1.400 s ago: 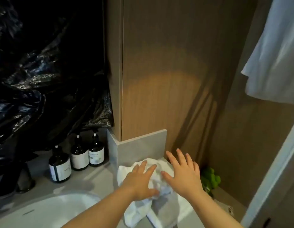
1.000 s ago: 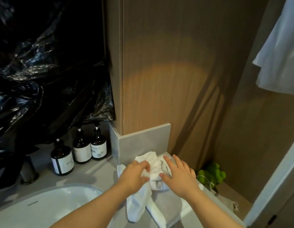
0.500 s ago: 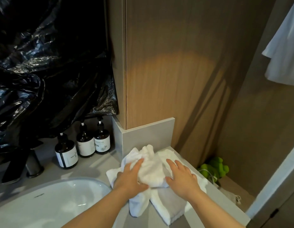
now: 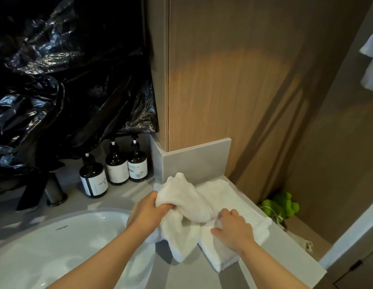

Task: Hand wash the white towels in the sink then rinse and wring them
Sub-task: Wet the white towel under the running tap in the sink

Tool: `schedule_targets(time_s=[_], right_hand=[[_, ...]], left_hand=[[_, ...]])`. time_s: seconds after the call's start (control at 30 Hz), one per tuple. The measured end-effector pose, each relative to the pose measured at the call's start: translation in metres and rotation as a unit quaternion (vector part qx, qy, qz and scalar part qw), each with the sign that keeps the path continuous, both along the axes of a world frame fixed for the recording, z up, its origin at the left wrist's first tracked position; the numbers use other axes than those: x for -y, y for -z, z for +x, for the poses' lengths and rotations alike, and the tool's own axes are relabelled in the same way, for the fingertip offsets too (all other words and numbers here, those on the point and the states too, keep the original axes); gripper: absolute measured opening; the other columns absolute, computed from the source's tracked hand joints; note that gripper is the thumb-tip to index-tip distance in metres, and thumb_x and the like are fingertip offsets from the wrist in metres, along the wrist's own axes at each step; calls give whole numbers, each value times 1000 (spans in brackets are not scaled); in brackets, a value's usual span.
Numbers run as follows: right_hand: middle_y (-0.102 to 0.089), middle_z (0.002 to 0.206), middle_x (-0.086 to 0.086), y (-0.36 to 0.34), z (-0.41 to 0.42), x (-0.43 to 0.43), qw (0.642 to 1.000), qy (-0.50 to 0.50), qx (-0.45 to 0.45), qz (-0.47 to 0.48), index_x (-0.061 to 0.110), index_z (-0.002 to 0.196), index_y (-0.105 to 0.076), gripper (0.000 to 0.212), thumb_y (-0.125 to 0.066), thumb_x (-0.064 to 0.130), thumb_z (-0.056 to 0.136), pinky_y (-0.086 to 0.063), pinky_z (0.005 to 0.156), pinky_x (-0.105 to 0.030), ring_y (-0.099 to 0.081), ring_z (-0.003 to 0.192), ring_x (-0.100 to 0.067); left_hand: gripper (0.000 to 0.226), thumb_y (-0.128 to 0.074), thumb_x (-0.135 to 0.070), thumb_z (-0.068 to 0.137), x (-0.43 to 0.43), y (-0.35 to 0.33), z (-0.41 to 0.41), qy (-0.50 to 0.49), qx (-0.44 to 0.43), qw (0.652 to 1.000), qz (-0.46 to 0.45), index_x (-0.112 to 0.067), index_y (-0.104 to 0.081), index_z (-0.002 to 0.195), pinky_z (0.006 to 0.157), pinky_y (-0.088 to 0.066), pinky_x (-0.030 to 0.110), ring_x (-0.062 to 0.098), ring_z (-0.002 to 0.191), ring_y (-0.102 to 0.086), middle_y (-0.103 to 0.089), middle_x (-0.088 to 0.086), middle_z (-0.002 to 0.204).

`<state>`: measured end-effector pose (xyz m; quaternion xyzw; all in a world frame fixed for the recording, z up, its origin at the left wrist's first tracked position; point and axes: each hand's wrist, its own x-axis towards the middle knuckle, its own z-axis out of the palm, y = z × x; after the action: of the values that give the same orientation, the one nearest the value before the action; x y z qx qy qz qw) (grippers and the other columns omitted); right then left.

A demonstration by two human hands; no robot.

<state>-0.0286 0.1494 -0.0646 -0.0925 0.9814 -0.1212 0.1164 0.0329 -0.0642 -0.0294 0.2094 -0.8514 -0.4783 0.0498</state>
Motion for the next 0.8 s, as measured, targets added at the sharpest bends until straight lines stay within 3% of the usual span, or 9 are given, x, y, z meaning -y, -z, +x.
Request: schedule_targets(time_s=[0.07, 0.17, 0.27, 0.4, 0.53, 0.6, 0.67, 0.73, 0.8], right_hand=[[-52, 122, 3, 1, 2, 1, 1000, -1, -15, -9, 24, 118, -43, 34, -49, 45, 93, -42, 92, -31, -53, 111, -18], [-61, 114, 1, 2, 9, 5, 998, -17, -55, -23, 23, 102, -40, 14, -44, 35, 98, -43, 86, -29, -59, 104, -19], [-62, 113, 1, 0, 16, 8, 994, -23, -103, -2, 21, 111, -49, 18, -40, 33, 100, -44, 87, -28, -58, 102, -18], [-50, 123, -1, -8, 20, 10, 993, -4, -115, 25, 24, 120, -46, 24, -37, 36, 100, -36, 91, -30, -44, 112, -20], [-39, 140, 3, -32, 32, 29, 987, -18, -89, -134, 29, 132, -39, 41, -51, 29, 92, -30, 102, -33, -35, 126, -22], [-36, 143, 6, -44, 40, 48, 951, -47, 32, -303, 32, 140, -33, 61, -59, 20, 86, -35, 106, -34, -35, 130, -19], [-42, 135, 10, -53, 50, 69, 906, -72, 130, -396, 32, 142, -30, 69, -65, 20, 84, -41, 103, -33, -42, 127, -15], [-53, 124, 10, -56, 59, 89, 909, -100, 114, -388, 29, 137, -40, 60, -66, 23, 84, -44, 96, -28, -51, 117, -13], [-59, 104, 7, -63, 67, 108, 918, -102, 63, -379, 25, 113, -55, 29, -63, 21, 85, -46, 87, -27, -57, 102, -14]], left_hand=[[33, -60, -54, 70, 4, -2, 7, -9, 11, 1000, 11, -32, -58, 94, 82, -52, 39, 16, 91, -61, -66, -10, 92], [20, -65, -43, 80, 8, -5, 15, -29, -1, 999, 44, -34, -55, 95, 83, -52, 38, 15, 92, -61, -65, -9, 94], [14, -66, -36, 81, 12, -7, 23, -38, -14, 996, 78, -35, -57, 91, 82, -52, 38, 12, 90, -61, -66, -10, 92], [15, -66, -35, 81, 15, -9, 32, -50, -19, 991, 123, -33, -59, 95, 76, -52, 35, 11, 89, -61, -66, -8, 94], [18, -65, -31, 83, 19, -15, 35, -70, -31, 978, 196, -30, -57, 99, 77, -47, 34, 15, 94, -59, -64, -3, 103], [22, -63, -27, 85, 23, -20, 38, -70, -31, 974, 212, -26, -55, 105, 74, -46, 31, 17, 96, -58, -62, 0, 106], [30, -62, -25, 85, 27, -23, 44, -70, -35, 974, 214, -24, -51, 113, 73, -46, 30, 16, 97, -58, -61, -1, 107], [31, -64, -24, 84, 34, -28, 54, -75, -43, 975, 203, -24, -51, 111, 79, -49, 34, 16, 97, -58, -61, -1, 106], [30, -68, -25, 82, 47, -33, 69, -86, -49, 981, 166, -23, -51, 106, 81, -51, 36, 17, 95, -59, -61, 2, 102]])
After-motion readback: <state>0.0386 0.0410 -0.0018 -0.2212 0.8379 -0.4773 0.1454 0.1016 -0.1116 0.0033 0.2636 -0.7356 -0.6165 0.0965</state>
